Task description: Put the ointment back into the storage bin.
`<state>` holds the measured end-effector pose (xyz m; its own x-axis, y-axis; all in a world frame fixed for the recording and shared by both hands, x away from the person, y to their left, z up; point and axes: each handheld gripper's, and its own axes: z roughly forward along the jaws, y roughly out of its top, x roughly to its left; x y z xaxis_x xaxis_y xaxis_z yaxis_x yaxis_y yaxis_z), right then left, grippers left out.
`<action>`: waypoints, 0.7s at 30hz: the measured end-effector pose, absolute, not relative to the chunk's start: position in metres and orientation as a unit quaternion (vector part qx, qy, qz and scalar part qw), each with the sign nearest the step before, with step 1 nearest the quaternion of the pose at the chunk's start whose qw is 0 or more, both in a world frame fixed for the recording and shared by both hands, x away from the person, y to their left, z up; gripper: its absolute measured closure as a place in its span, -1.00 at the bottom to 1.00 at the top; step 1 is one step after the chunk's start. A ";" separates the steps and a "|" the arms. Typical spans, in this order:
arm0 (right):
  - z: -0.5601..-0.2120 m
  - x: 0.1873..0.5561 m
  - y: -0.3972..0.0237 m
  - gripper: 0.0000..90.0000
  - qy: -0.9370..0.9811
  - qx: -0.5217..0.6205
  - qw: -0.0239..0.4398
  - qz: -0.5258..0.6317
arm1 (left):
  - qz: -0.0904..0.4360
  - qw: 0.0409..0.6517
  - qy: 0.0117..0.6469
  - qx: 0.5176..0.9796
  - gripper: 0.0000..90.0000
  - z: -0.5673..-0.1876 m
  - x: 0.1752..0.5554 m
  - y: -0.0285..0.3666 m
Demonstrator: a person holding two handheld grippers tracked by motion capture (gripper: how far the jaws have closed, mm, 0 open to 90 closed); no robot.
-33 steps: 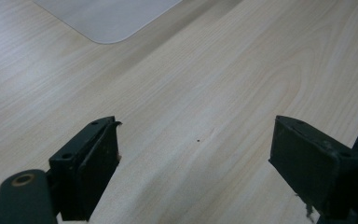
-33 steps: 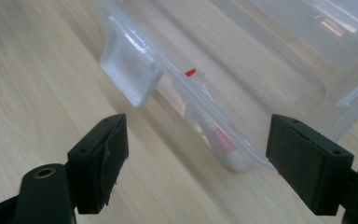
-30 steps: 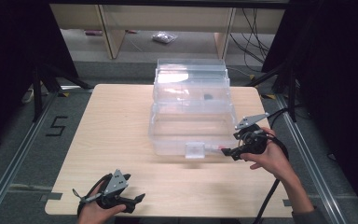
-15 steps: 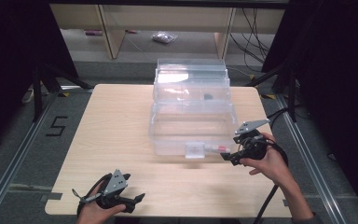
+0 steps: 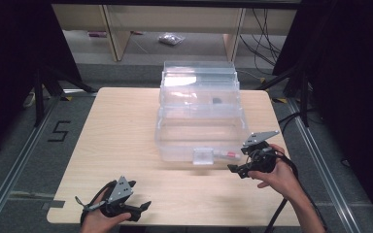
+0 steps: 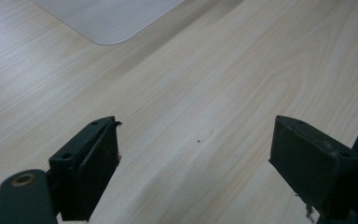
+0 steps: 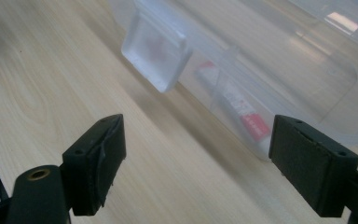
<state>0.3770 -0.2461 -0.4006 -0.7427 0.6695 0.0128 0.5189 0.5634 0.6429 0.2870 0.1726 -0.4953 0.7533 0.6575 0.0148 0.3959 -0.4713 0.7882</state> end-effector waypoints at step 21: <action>-0.415 0.365 -0.245 -0.58 0.876 0.323 0.116 0.338 | 0.163 0.405 0.311 0.844 -0.67 -0.495 0.287 0.173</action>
<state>0.3649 -0.2452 -0.4146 -0.7643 0.6447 0.0150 0.4879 0.5629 0.6671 0.2872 0.1731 -0.4950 0.7537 0.6568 0.0231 0.3935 -0.4791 0.7846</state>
